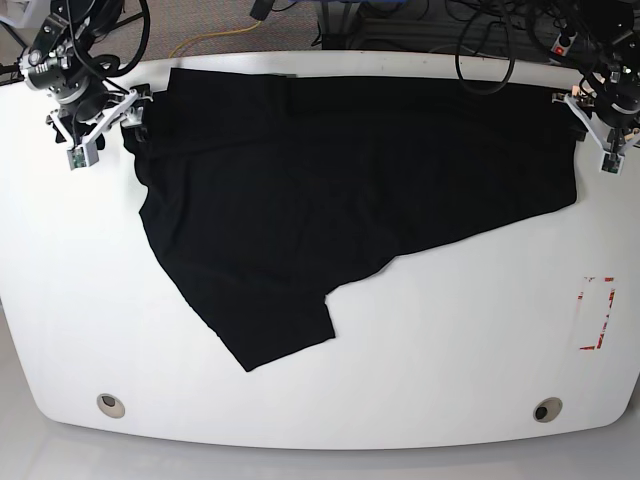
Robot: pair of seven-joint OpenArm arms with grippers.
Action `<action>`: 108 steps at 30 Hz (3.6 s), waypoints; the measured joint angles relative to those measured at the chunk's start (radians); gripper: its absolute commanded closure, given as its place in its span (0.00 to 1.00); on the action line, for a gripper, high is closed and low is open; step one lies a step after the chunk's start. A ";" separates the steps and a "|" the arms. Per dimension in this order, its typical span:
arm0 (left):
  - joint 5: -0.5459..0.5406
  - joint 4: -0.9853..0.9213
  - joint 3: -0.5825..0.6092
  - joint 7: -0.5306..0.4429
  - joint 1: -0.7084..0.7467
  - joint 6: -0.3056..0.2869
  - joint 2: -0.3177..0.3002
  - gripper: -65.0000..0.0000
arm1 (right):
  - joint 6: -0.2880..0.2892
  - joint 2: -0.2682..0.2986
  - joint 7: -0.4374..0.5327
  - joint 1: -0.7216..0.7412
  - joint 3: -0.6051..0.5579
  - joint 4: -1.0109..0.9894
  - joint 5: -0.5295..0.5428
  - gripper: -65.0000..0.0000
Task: Fold the T-shirt properly
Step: 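Move the right gripper down toward the shirt's side edge, then lower the right gripper and grasp the shirt's hem corner, then move the left gripper down and grasp the opposite hem corner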
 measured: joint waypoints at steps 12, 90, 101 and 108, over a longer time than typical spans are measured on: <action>-0.077 0.010 -0.123 0.002 -0.126 0.001 0.005 0.53 | -0.005 0.048 0.000 0.341 -0.177 -0.207 -0.138 0.22; 0.006 -0.687 0.088 -0.026 -0.542 0.007 -0.029 0.44 | -0.079 0.100 0.828 0.958 -0.587 -1.456 -0.374 0.97; -0.012 -0.668 0.155 -0.033 -0.516 0.007 -0.035 0.97 | -0.079 0.100 0.827 0.958 -0.587 -1.456 -0.375 0.97; 0.020 -0.474 0.160 0.010 -0.449 0.005 -0.017 0.98 | -0.078 0.100 0.845 0.946 -0.586 -1.455 -0.365 0.97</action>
